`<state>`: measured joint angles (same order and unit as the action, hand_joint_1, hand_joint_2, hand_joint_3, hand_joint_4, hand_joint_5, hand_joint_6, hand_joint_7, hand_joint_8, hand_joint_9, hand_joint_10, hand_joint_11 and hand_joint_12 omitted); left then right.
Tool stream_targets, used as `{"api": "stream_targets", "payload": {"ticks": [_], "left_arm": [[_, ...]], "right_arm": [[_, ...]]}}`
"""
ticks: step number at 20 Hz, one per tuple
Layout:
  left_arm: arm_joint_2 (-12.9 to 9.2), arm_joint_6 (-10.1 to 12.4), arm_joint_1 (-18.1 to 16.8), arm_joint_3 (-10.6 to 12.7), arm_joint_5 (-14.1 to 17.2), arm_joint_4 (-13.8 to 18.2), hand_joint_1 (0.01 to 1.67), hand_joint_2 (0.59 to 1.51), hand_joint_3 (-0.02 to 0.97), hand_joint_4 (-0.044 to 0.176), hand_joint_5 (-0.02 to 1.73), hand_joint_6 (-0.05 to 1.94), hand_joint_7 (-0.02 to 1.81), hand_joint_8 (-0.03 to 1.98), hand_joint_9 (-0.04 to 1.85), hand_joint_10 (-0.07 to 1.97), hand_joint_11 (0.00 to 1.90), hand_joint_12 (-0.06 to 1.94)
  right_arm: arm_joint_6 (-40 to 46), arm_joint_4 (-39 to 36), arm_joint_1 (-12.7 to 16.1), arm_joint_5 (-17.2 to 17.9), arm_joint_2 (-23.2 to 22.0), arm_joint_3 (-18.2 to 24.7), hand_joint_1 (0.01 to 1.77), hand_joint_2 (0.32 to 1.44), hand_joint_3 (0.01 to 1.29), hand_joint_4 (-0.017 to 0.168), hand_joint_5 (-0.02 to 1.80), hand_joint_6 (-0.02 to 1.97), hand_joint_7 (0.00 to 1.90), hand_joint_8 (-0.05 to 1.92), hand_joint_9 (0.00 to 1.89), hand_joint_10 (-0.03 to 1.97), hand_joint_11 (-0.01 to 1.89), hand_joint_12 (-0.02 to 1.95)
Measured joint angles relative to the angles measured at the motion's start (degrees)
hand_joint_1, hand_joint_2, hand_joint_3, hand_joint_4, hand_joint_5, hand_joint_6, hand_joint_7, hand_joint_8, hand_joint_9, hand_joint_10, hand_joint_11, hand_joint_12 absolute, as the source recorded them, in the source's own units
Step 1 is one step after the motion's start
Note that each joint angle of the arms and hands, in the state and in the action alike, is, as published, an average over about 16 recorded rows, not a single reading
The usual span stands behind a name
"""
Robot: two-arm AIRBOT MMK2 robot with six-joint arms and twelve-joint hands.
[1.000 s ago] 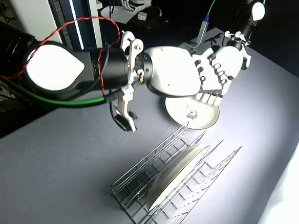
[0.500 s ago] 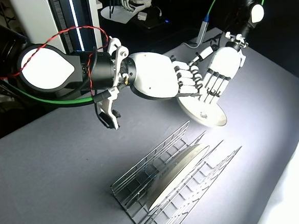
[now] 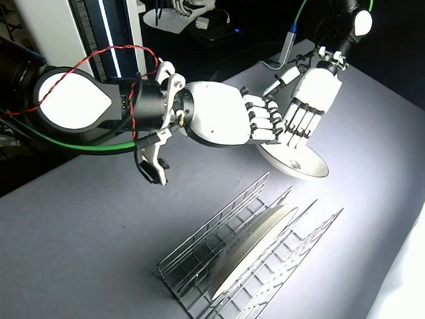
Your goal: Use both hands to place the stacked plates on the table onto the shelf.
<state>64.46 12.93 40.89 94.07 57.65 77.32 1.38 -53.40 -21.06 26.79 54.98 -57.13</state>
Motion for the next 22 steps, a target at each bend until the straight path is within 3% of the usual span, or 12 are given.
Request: {"api": "stream_targets", "payload": {"ticks": [11,22], "left_arm": [[0.37,0.03,0.55,0.56,1.25,-0.41,0.02,1.17,0.019,-0.004,-0.01,-0.01,0.01,-0.01,0.01,-0.01,0.01,-0.03],[0.63,-0.14,0.92,0.81,3.42,-0.47,0.01,1.171,0.019,-0.004,-0.01,-0.02,0.01,-0.01,0.01,0.0,0.01,-0.03]], "right_arm": [[0.25,-0.74,0.16,-0.94,1.01,-1.01,1.33,0.92,0.01,-0.003,0.02,0.03,0.01,0.01,0.01,0.01,0.01,0.27],[0.9,-3.01,2.51,-0.48,3.17,-4.38,1.28,0.93,0.01,-0.003,0.02,0.03,0.01,0.01,0.01,0.01,0.01,0.38]]}}
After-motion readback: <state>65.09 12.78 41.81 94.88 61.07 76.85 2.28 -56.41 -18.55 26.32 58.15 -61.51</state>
